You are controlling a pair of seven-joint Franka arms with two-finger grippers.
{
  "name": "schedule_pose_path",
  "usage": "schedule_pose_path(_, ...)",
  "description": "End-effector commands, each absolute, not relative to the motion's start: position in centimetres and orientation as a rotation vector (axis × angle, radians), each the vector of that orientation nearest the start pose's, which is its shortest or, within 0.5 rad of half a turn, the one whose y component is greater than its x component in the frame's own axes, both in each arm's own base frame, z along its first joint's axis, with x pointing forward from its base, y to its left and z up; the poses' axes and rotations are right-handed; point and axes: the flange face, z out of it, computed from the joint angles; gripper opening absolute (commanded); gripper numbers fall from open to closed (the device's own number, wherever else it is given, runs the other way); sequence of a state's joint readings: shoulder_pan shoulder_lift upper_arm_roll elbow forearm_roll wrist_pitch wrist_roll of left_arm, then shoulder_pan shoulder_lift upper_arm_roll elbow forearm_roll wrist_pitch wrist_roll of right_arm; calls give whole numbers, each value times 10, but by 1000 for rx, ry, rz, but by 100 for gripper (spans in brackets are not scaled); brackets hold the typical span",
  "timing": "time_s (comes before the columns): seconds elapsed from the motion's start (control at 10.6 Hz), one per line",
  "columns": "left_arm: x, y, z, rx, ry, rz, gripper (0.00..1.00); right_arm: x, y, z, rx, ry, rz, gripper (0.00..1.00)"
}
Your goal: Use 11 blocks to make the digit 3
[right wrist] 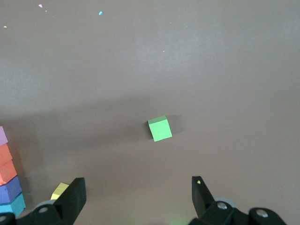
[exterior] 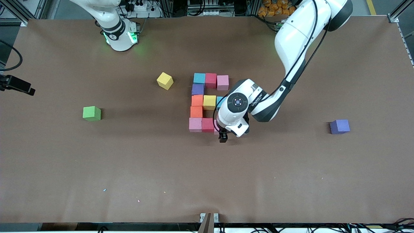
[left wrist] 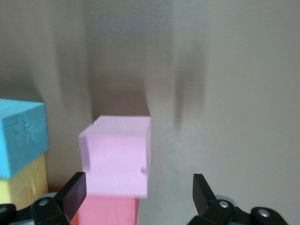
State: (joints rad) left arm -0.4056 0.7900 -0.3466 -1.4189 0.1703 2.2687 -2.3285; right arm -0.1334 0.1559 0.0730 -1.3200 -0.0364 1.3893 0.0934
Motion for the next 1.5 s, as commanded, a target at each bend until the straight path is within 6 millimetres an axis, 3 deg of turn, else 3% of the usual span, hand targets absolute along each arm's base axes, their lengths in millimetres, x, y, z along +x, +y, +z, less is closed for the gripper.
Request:
schedule_pose_path(0.0,570,-457,317,2223,2047,-55,100,583,-48,642,-3141,268,135,100)
schedule_pose_path(0.28,568,-446,370,2337,1917,1,100,587,-40,634,-3143,236,156,100)
schedule_pose_path(0.47,583,-416,406,2386,1835,31,100,587,-40,633,-3142,236,159,100)
schedule_pose_path(0.85,590,-370,467,2586,1573,115,100,590,-39,630,-3143,243,159,100)
schedule_pose_path(1.22,593,-324,508,2784,1332,151,100,591,-36,628,-3141,228,161,100)
schedule_pose_path(1.41,593,-307,514,2879,1203,139,100,595,-26,629,-3143,203,117,100)
